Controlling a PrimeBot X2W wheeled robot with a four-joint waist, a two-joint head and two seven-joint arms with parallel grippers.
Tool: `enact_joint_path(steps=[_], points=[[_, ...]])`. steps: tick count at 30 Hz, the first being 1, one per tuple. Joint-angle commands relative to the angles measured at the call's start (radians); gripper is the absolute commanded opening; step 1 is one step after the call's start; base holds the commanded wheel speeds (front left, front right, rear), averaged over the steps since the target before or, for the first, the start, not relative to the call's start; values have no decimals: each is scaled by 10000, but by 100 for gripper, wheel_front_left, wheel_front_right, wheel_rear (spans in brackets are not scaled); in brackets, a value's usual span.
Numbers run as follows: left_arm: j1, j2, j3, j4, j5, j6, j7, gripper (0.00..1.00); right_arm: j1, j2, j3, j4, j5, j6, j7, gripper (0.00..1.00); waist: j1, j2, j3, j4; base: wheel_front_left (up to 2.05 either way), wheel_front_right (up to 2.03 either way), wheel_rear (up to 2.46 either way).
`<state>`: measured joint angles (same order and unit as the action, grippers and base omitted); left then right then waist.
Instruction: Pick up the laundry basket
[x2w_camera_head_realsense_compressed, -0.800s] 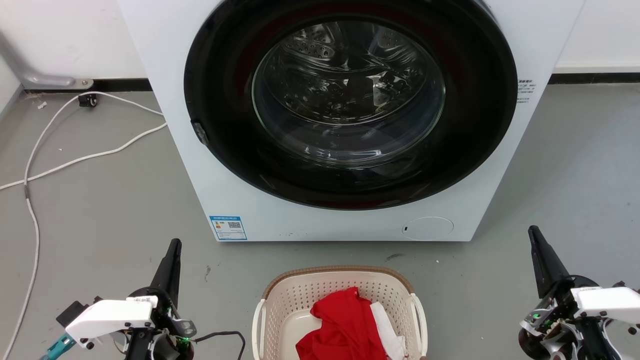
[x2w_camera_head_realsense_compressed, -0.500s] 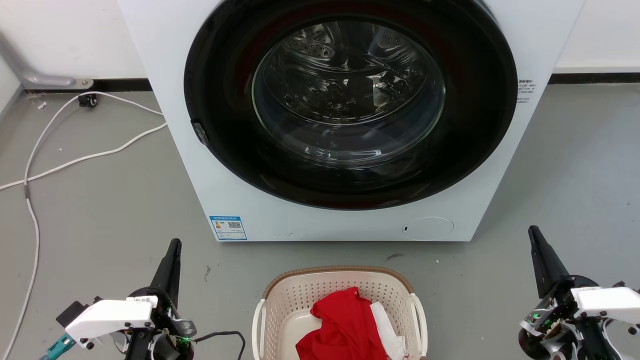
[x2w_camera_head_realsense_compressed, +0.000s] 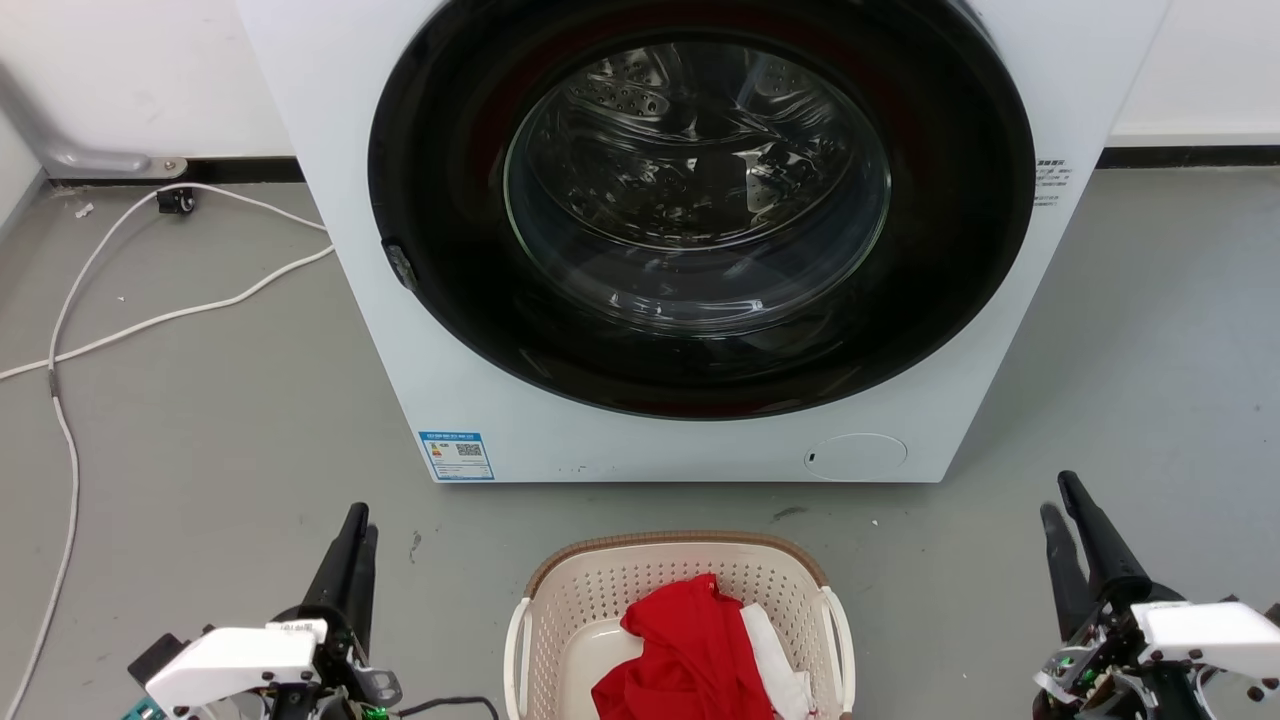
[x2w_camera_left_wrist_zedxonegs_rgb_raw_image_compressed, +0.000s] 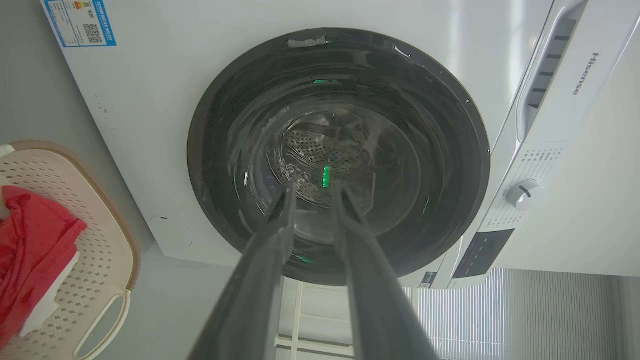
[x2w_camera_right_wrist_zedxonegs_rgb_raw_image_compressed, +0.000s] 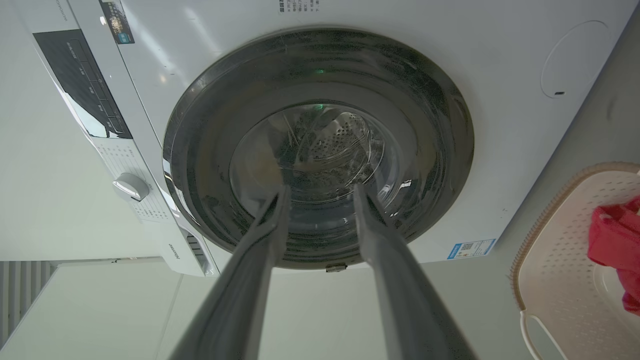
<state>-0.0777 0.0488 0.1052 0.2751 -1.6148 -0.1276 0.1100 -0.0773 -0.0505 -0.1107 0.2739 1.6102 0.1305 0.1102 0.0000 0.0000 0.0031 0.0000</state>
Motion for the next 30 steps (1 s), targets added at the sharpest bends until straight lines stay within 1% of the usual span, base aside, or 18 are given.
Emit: enact_joint_path(steps=[1,7,12,17,23,30], points=[[-114,27,-56,-146,-4,-3,-72,100,-104,-11,52,-138,-28,0,-72,100,0,0,2,0,0,0,0],[-112,27,-351,-349,179,-6,-389,100,-67,-11,270,-230,-302,0,-387,100,0,0,8,-1,0,0,0],[-111,28,-518,-589,916,-8,-628,100,-46,-11,330,-368,-1001,0,-626,100,0,0,10,1,0,0,0],[-121,63,-777,-840,2222,-11,-852,100,-13,-11,343,-583,-2166,1,-853,100,0,0,9,7,0,0,0],[-77,61,-1027,-1099,3699,-14,-1107,100,21,-11,395,-786,-3963,1,-1106,100,0,0,3,12,0,0,0],[40,42,-1184,-1251,5016,-17,-1383,100,73,-11,413,-982,-5708,1,-1385,100,0,0,-3,13,0,0,0]])
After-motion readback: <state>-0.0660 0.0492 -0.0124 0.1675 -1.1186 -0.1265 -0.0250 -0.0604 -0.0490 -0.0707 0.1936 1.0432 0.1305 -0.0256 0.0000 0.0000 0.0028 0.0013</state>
